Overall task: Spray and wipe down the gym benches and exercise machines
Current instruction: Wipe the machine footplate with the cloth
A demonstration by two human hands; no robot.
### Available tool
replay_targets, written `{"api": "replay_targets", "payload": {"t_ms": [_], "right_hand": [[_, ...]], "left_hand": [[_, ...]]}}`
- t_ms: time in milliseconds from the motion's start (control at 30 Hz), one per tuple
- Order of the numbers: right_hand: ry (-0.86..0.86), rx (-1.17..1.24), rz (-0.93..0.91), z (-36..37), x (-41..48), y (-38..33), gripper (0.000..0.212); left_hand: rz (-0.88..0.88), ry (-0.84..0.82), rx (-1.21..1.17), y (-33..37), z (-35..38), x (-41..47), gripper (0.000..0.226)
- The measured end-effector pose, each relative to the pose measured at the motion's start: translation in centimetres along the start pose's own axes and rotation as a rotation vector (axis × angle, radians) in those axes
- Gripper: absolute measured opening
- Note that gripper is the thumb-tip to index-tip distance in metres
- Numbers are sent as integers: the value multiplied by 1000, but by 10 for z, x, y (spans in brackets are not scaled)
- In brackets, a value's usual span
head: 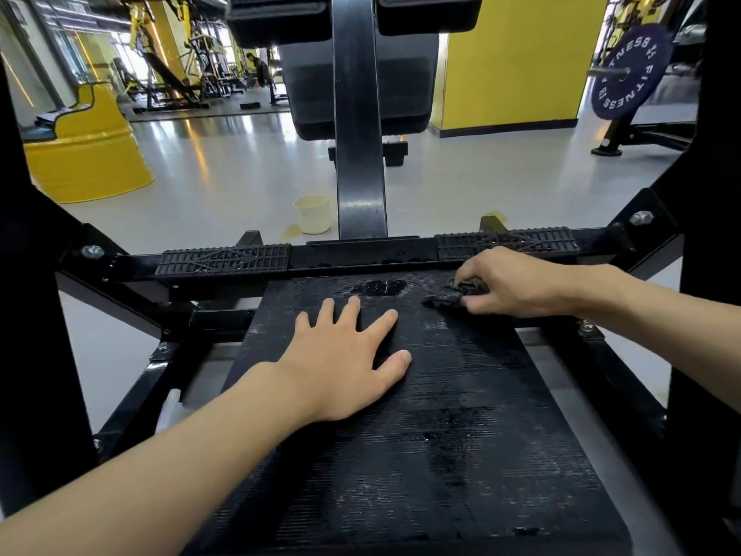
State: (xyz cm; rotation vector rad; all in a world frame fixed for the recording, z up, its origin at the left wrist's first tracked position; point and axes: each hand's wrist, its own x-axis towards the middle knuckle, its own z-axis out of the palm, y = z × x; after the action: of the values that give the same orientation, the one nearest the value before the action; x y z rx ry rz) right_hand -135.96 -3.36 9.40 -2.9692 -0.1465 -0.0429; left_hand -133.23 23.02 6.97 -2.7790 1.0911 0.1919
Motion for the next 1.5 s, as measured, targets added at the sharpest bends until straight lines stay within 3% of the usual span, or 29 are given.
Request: {"api": "replay_targets", "payload": {"t_ms": [200, 400, 600, 767, 967, 1133, 1367, 1500], "right_hand": [[248, -155, 123, 12, 11, -3, 21], [76, -47, -18, 16, -9, -24, 19], [218, -177, 151, 10, 10, -24, 20], [8, 1, 18, 10, -8, -43, 21], [211, -86, 170, 12, 19, -30, 17], [-10, 8, -42, 16, 8, -53, 25], [198, -90, 149, 15, 31, -41, 16], [-7, 64, -19, 15, 18, -66, 13]], "left_hand": [[2, -3, -7, 0, -1, 0, 71], [15, 58, -101, -10, -3, -5, 67], [54, 78, -126, -13, -7, -8, 58], [84, 76, -198, -24, -3, -11, 60], [87, 80, -183, -24, -4, -9, 58], [76, 39, -196, -25, -4, -10, 64], [103, 33, -251, -32, -2, -8, 62], [127, 27, -288, -38, -1, -8, 64]]}}
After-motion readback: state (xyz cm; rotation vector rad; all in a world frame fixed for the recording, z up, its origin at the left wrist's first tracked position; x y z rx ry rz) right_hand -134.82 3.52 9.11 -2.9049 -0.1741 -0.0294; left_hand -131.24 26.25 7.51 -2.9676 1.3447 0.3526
